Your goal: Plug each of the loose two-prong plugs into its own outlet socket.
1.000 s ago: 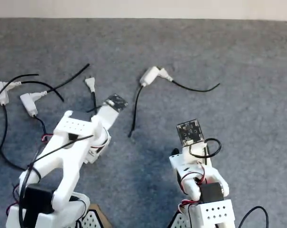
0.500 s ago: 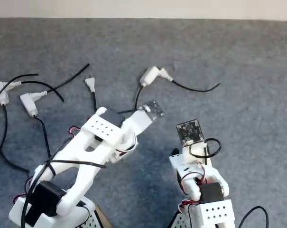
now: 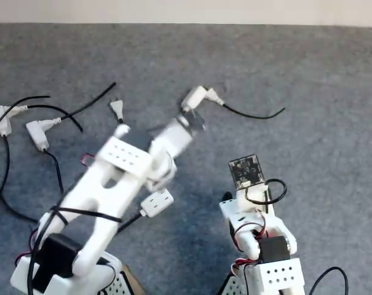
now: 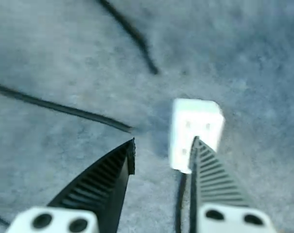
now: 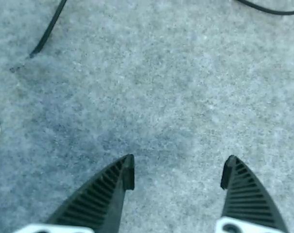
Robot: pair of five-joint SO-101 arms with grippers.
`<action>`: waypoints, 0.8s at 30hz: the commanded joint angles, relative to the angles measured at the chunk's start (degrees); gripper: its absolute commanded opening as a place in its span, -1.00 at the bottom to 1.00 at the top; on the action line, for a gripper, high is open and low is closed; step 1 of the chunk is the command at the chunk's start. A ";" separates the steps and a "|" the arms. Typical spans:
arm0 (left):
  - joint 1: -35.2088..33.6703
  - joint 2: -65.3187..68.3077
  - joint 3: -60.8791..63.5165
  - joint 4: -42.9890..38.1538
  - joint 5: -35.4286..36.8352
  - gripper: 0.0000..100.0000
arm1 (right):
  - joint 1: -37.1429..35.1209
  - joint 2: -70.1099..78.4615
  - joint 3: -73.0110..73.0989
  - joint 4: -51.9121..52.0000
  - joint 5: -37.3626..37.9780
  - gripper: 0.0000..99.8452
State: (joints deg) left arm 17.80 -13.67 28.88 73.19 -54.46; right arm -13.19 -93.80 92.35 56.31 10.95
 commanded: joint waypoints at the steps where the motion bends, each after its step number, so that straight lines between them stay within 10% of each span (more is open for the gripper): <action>1: -7.43 -0.04 -9.36 -0.62 9.41 -0.69 | -0.13 -0.13 -0.40 -1.10 1.41 -0.44; 12: -23.87 8.92 -13.32 -17.85 40.44 -0.68 | 0.92 3.74 -11.82 -1.45 2.99 -0.44; 24: -22.11 38.90 -34.42 -18.99 49.49 -0.68 | 0.92 18.42 -19.21 -1.19 -2.20 -0.44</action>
State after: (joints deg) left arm -5.67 20.62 1.71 52.79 -6.46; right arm -12.66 -73.67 74.24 55.16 9.36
